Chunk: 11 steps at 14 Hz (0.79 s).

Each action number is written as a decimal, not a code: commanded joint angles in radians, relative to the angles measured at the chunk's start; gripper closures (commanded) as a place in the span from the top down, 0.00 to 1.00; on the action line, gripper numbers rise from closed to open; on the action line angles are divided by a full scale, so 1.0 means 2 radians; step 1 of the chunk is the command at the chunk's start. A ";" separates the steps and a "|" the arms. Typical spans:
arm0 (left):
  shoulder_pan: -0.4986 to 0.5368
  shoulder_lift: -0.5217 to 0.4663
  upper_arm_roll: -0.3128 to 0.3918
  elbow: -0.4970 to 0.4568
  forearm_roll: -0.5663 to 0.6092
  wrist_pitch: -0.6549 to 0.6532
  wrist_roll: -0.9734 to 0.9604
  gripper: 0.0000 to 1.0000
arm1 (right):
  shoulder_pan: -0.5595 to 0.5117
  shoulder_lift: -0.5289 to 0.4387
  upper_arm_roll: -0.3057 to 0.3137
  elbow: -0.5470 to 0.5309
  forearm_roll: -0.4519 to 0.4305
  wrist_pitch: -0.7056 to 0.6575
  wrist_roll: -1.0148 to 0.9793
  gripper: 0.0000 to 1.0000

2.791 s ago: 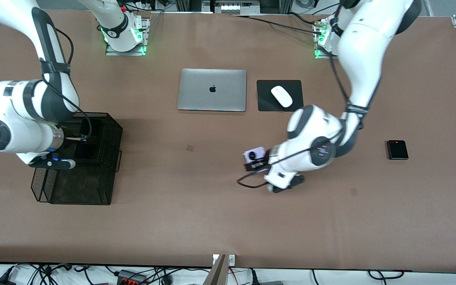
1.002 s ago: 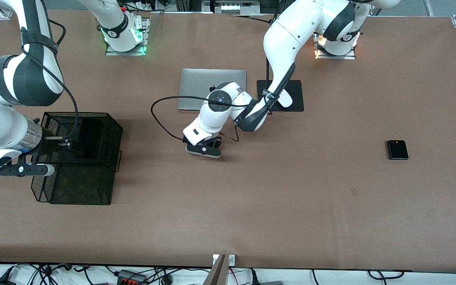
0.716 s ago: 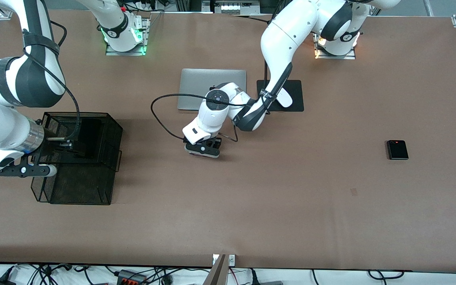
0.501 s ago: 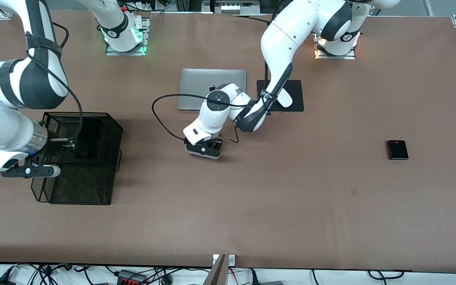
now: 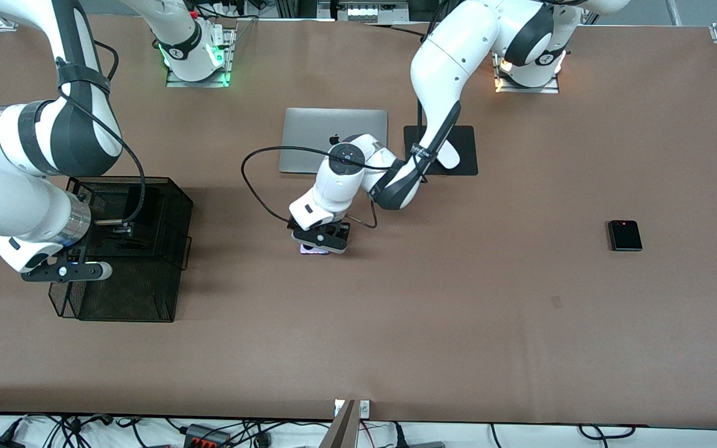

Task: Place phones with both arms
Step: 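Carry the white phone to the laptop front and lower it with the left gripper, then release the white phone while the right gripper reaches toward it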

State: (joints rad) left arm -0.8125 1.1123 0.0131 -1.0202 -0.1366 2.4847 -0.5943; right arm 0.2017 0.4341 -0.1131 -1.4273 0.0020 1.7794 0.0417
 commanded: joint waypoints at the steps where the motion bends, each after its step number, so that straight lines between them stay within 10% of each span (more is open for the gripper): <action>1: 0.026 -0.013 0.000 0.015 0.005 -0.041 0.013 1.00 | 0.015 -0.002 0.001 0.004 0.007 -0.001 -0.006 1.00; 11: 0.168 -0.189 -0.001 -0.084 0.015 -0.286 0.049 1.00 | 0.108 0.038 0.001 0.005 0.010 0.051 0.007 1.00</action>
State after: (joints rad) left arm -0.5044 0.8532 0.0192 -1.0159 -0.1327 1.9198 -0.5304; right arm 0.3664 0.4813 -0.1057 -1.4275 0.0070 1.8510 0.0440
